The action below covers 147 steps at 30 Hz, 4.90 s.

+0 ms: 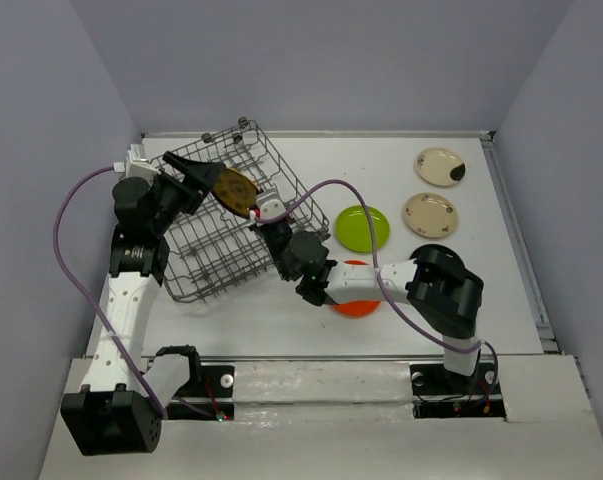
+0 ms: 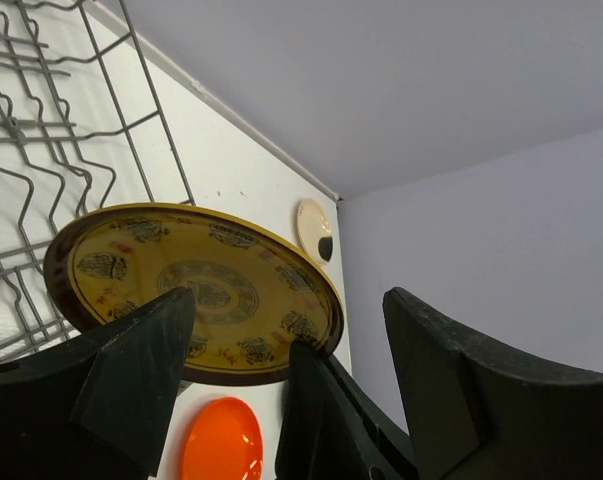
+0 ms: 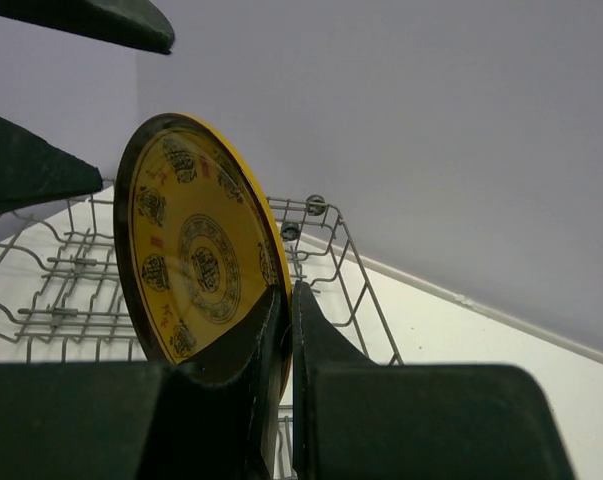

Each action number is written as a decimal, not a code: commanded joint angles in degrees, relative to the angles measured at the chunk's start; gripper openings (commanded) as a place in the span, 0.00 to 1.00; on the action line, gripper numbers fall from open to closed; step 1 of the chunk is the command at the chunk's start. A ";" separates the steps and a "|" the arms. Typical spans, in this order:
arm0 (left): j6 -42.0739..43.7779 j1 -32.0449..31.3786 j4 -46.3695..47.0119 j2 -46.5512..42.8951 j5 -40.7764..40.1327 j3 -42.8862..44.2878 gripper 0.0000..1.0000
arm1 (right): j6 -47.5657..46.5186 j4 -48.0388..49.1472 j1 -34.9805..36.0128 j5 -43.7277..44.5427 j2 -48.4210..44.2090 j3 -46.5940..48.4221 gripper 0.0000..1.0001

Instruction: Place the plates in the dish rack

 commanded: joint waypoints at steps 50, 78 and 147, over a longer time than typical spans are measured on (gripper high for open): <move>20.66 1.60 -1.52 2.26 -13.24 -0.27 0.05 | -17.16 16.58 4.51 3.49 -6.32 -9.33 0.73; 32.55 11.27 1.37 11.92 -2.26 -2.81 0.05 | 30.93 -28.27 -6.92 0.59 -35.69 -26.22 0.74; 28.69 11.01 7.61 -2.04 -2.00 -8.79 0.92 | 59.93 -58.68 -47.70 -36.76 -30.60 -24.82 0.55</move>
